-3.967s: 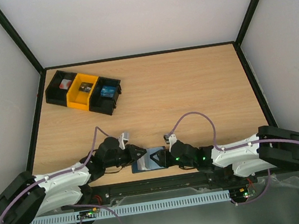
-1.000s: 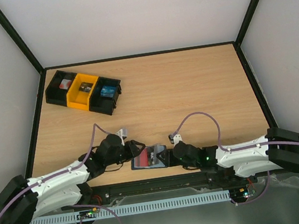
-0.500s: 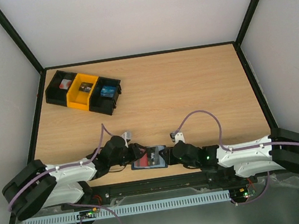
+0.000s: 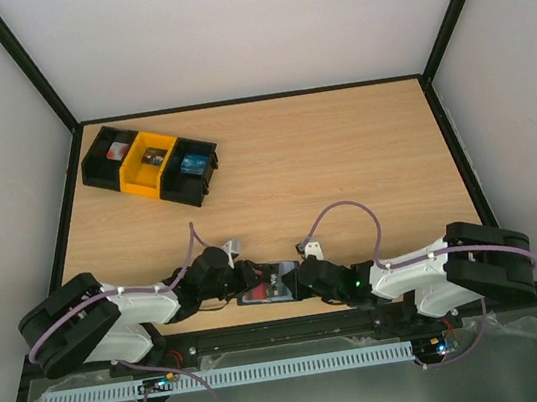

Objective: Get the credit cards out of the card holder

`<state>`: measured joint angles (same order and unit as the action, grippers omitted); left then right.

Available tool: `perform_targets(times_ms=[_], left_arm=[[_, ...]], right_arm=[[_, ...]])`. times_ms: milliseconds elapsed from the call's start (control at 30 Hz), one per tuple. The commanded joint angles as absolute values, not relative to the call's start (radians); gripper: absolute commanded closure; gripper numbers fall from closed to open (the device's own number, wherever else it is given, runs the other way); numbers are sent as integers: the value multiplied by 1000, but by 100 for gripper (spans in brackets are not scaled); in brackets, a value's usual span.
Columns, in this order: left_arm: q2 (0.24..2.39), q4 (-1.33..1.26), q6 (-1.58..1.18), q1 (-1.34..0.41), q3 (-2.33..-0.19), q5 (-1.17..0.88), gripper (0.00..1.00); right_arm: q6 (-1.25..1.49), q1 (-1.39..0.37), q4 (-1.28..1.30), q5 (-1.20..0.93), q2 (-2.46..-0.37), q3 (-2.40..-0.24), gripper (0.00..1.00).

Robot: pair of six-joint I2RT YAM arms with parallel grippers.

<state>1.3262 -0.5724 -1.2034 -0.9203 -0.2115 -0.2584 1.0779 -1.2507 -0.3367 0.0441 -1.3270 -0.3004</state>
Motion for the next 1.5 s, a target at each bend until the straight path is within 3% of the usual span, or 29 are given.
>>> perform_targets(times_ms=[0,433,567,900,1200,1467], left_arm=[[1376,-622,-1209,-943,-206,-263,61],[1358,-631,-1236,-980,-208,-221,84],[1329,-624,-1236,-980,-199,-219,97],[1247,-480,-1200,-980,-218,-180,97],[1043,-158,-1066,-966,-326,-129,97],[865,8,-896,-963,-430,-249,97]], right_arm=[[1083,-1259,-293,66,-1359,-275,87],[1092,-1258,-291,82,-1345,-258,87],[1092,-1258,-302,81,-1351,-250,88],[1021,-1258,-198,123,-1245,-290,88],[890,-1258,-32,126,-943,-333,83],[755,-1258,113,88,-662,-386,77]])
